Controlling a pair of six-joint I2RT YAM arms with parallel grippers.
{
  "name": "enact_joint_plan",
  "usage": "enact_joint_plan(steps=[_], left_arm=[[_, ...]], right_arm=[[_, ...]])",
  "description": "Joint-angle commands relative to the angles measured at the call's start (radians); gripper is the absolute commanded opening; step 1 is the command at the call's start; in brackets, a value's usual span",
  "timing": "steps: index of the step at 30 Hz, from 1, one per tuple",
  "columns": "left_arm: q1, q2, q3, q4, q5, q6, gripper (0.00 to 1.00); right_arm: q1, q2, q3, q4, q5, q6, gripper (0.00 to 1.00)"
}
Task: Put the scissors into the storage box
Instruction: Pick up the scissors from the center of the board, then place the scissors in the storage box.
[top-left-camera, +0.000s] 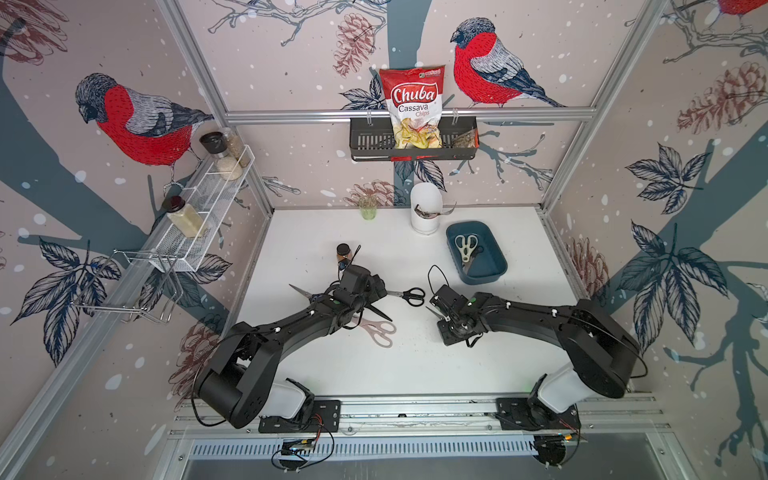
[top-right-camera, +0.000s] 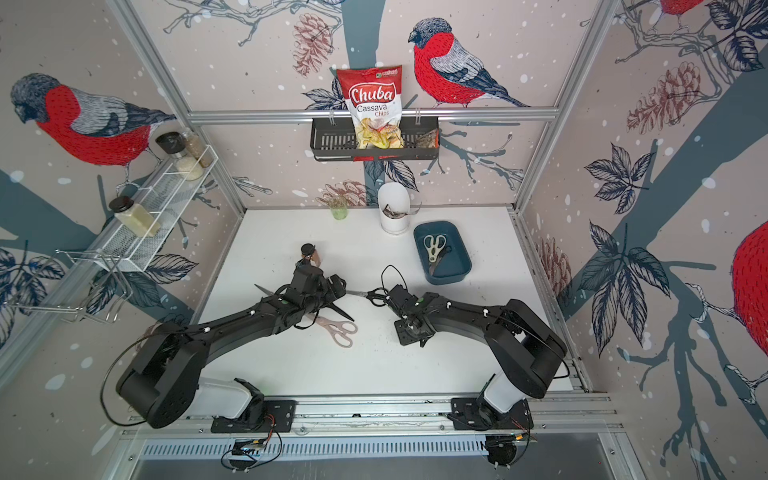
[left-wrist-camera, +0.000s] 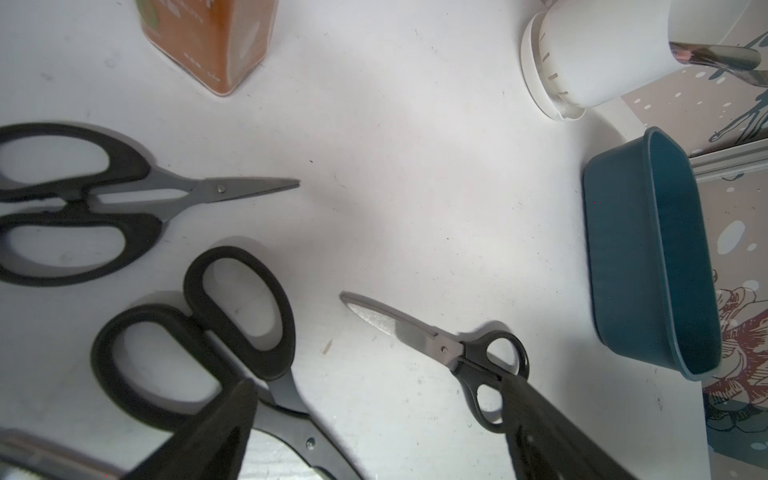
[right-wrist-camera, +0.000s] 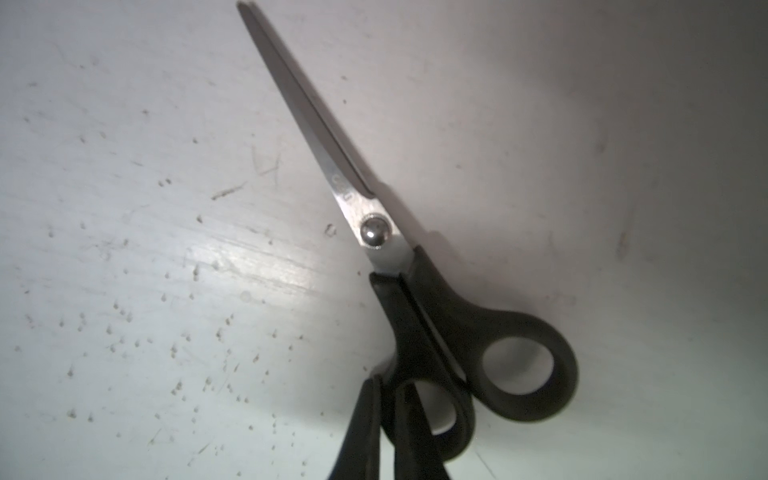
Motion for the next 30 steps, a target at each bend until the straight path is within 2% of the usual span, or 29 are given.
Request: enact_joint_plan(steps=[1,7,12,15,22,27,30], left_arm=[[-0.002,0.019,0.022,0.015,-0.005,0.017,0.95],[-0.002,0.071,0.059,0.032,0.035,0.017,0.95],[-0.002,0.090,0.067,0.039,0.048,0.021,0.95],[-0.002,0.099,0.065,0.032,0.050,0.030,0.95],[-0.002,0.087,0.043,0.028,0.055,0.028,0.95],[-0.002,0.070,0.027,0.022,0.045,0.027,0.95],[-0.003,0.058,0.016,0.019,0.040,0.024,0.95]], right_arm=[[-0.002,-0.030,-0.007,-0.010,0.030,0.033,0.00],[-0.044,-0.184,0.024,0.019,0.018,0.039,0.00],[-0.205,-0.280,0.088,0.046,-0.056,-0.031,0.00],[-0.314,-0.294,0.172,0.055,-0.027,-0.103,0.00],[-0.556,-0.186,0.362,0.077,-0.065,-0.190,0.00],[-0.651,-0.071,0.406,0.116,-0.149,-0.217,0.00],[-0.670,0.016,0.442,0.113,-0.123,-0.231,0.00]])
